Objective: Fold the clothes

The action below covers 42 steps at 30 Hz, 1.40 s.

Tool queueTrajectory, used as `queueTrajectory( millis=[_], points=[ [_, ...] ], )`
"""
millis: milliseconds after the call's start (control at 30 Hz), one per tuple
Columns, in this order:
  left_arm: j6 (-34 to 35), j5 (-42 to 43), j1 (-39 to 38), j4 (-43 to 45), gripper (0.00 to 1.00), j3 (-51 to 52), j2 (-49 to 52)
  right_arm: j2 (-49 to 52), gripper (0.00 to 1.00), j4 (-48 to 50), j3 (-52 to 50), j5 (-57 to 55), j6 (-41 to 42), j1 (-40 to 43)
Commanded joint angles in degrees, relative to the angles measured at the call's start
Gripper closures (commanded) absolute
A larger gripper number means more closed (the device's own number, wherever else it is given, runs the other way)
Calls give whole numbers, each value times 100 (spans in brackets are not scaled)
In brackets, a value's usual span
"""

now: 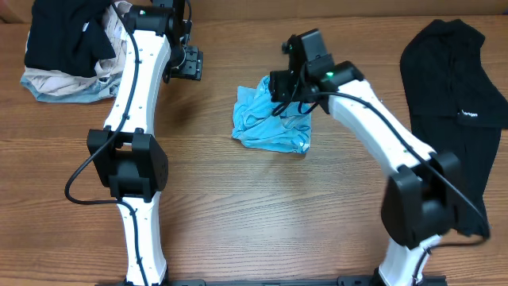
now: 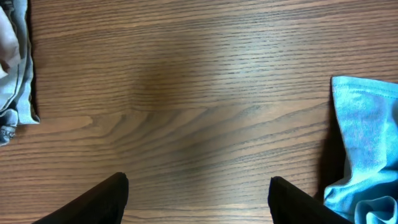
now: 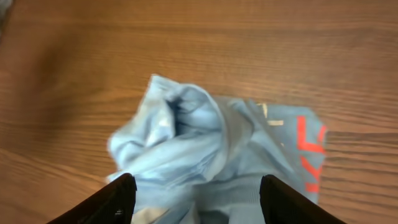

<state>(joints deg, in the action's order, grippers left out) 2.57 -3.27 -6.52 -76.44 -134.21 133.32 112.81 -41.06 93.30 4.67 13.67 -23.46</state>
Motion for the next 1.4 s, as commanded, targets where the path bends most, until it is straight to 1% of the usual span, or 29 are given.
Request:
queueTrajectory(
  millis=[0, 67, 133, 167, 200, 233, 267, 367, 533, 667, 700, 767, 800, 833, 900, 967, 1033, 1133, 1233, 1367],
  points=[
    [-131, -11, 13, 17, 27, 37, 20, 387, 34, 138, -31, 57, -131, -31],
    [-131, -11, 13, 22, 26, 37, 20, 511, 39, 195, -31, 52, -131, -31],
    [-131, -13, 15, 28, 26, 37, 20, 588, 52, 297, -31, 52, -131, -31],
    [-131, -13, 15, 28, 26, 37, 20, 601, 67, 367, -31, 52, -129, -28],
    [-131, -13, 15, 26, 26, 37, 20, 603, 81, 444, -28, 52, -125, -28],
    [-131, -13, 15, 26, 26, 37, 20, 603, 91, 542, -20, 52, -96, -31],
    [-131, -15, 15, 26, 26, 37, 20, 586, 96, 599, 17, 52, -28, -31],
    [-131, -15, 15, 42, 26, 37, 20, 579, 96, 675, 308, 151, 136, -59],
    [-131, -15, 24, 131, 26, 37, 20, 579, 96, 822, 765, 835, 138, -142],
    [-131, -13, 24, 197, 26, 37, 20, 579, 96, 890, 918, 960, 136, -310],
    [-129, -11, 24, 208, 26, 37, 20, 579, 96, 881, 918, 962, 136, -334],
    [-131, -13, 26, 223, 26, 37, 20, 560, 56, 763, 922, 962, 133, -348],
    [-131, -15, 26, 236, 26, 37, 20, 496, 37, 555, 925, 960, 133, -343],
    [-131, -15, 26, 238, 26, 37, 20, 442, 32, 428, 927, 960, 131, -308],
    [-131, -15, 31, 243, 25, 37, 20, 278, 27, 131, 938, 957, 133, -238],
    [-131, -13, 46, 243, 25, 37, 20, 59, 25, -210, 955, 953, 133, -149],
    [-131, -13, 66, 243, 25, 37, 20, -199, 25, -577, 955, 876, 79, -66],
    [-131, -11, 79, 243, 25, 37, 20, -363, 27, -1045, 955, 782, -243, -28],
    [-129, -9, 79, 243, 25, 37, 20, -269, 30, -1460, 914, 750, -682, -31],
    [-131, -9, 90, 293, 24, 37, 20, -11, 31, -1661, 699, 702, -1054, -57]
  ],
)
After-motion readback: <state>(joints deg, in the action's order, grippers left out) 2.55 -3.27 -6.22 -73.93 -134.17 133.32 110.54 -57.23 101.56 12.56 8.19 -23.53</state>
